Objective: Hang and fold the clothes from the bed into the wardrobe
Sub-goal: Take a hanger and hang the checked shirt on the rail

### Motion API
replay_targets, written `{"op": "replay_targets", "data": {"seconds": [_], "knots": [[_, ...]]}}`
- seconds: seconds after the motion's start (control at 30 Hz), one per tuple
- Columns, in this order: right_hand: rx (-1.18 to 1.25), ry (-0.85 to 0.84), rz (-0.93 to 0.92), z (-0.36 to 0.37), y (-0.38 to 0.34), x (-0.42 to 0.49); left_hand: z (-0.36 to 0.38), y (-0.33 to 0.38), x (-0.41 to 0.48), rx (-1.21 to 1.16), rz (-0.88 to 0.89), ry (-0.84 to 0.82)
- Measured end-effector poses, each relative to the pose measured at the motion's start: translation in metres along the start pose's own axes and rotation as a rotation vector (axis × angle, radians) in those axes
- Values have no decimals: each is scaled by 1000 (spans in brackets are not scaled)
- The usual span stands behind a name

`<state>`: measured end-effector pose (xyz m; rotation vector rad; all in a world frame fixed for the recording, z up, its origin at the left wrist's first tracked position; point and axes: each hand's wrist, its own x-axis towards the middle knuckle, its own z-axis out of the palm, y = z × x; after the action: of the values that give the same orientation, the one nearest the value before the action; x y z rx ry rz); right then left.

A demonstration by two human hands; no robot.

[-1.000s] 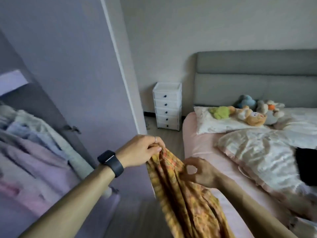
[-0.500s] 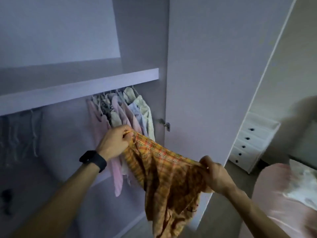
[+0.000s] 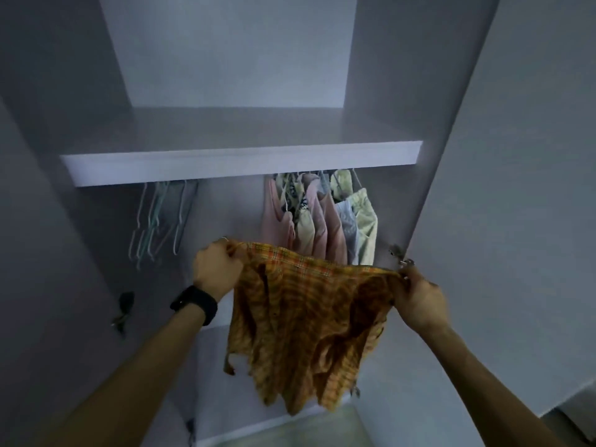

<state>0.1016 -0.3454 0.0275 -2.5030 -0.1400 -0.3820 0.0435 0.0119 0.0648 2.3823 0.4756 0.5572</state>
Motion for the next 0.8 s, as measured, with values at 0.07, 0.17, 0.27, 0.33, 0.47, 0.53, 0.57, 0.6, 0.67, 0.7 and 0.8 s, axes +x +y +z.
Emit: {"op": "replay_targets", "data": {"seconds": [0.07, 0.17, 0.27, 0.33, 0.47, 0.53, 0.57, 0.6, 0.67, 0.7, 0.8], "knots": [[191, -100, -71, 8, -15, 13, 1, 3, -9, -255, -36, -62], [384, -265, -274, 23, -43, 26, 4, 15, -25, -416, 18, -120], [530, -383, -410, 34, -71, 35, 9, 24, -36, -439, 14, -110], [613, -487, -456, 42, -87, 39, 11, 25, -45, -460, 3, -114], [719, -590, -546, 60, -111, 32, 6, 23, -66, -383, -39, -121], [760, -640, -554, 69, -121, 23, 0, 20, -79, -336, -62, -130], [772, -674, -549, 74, -125, 18, -4, 18, -86, -318, -66, -142], [783, -703, -554, 78, -130, 14, -7, 17, -93, -289, -63, -149], [801, -764, -580, 86, -140, 5, -16, 13, -107, -190, -71, -104], [810, -797, -595, 90, -148, 0, -22, 10, -112, -127, -85, -69], [804, -880, -614, 100, -168, -9, -39, 0, -122, 99, -95, -31]]}}
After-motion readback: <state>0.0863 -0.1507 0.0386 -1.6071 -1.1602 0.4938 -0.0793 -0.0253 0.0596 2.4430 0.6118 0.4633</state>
